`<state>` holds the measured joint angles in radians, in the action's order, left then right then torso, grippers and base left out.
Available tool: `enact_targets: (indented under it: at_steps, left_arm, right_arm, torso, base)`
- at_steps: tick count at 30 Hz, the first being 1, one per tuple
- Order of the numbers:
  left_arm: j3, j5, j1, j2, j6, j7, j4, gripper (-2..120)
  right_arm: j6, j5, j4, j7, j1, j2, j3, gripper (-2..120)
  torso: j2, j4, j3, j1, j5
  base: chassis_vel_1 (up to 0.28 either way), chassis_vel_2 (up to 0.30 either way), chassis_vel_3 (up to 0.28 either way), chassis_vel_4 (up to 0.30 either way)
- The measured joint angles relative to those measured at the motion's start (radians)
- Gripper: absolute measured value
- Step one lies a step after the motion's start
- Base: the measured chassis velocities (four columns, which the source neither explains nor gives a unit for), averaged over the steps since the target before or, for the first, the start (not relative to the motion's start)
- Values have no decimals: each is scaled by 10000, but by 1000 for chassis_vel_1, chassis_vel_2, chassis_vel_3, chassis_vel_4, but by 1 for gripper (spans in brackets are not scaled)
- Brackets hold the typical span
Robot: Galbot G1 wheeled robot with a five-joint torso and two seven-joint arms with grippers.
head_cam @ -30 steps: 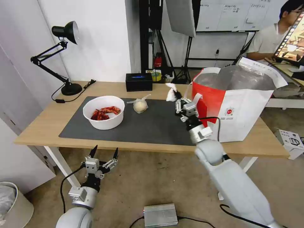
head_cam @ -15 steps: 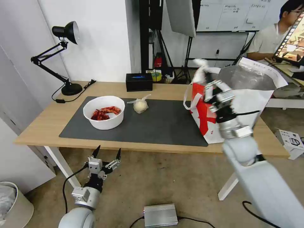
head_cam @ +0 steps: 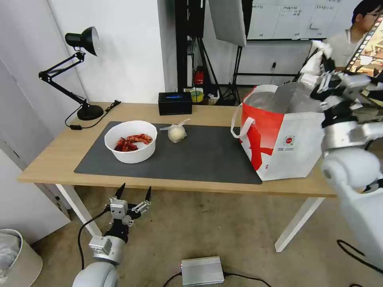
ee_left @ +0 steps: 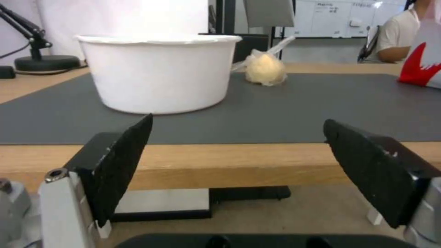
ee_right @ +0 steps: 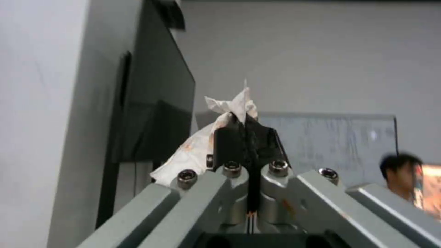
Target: Pick up the trash from the table and place it into the takeout bag.
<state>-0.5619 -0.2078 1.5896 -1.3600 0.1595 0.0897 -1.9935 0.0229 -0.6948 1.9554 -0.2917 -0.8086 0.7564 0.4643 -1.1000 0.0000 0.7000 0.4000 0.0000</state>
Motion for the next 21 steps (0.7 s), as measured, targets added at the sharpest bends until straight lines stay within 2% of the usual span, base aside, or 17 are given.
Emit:
enact_targets:
  at_steps: [1,2,5,6,8,12,21]
  left_arm:
    - [-40,-23,14,15,32,10,23,100]
    - [-40,-23,14,15,32,10,23,100]
    - [-115,-70,42,28,116,25,99,100]
    - [-115,-70,42,28,116,25,99,100]
    - [-136,-74,36,25,181,37,176,100]
    - [-134,-75,1,12,206,45,242,100]
    - [-107,-75,-54,18,207,52,295,100]
  right_arm:
    - [-495,-353,21,-187,93,-141,-2,0]
    - [-495,-353,21,-187,93,-141,-2,0]
    - [-1912,-1242,108,-947,244,-445,-6,0]
    - [-1912,-1242,108,-947,244,-445,-6,0]
    - [-2811,-1904,139,-1415,296,-602,-5,0]
    - [-3488,-2742,62,-1913,494,-644,-18,0]
    - [-4392,-3702,-307,-2560,965,-566,-190,0]
  torso:
    - [0,0,0,0,0]
    - [0,0,0,0,0]
    - [0,0,0,0,-1]
    - [0,0,0,0,-1]
    - [0,0,0,0,0]
    - [0,0,0,0,1]
    - [0,0,0,0,1]
  base:
    - [0,0,0,0]
    - [0,0,0,0]
    - [0,0,0,0]
    - [0,0,0,0]
    - [0,0,0,0]
    - [0,0,0,0]
    - [0,0,0,0]
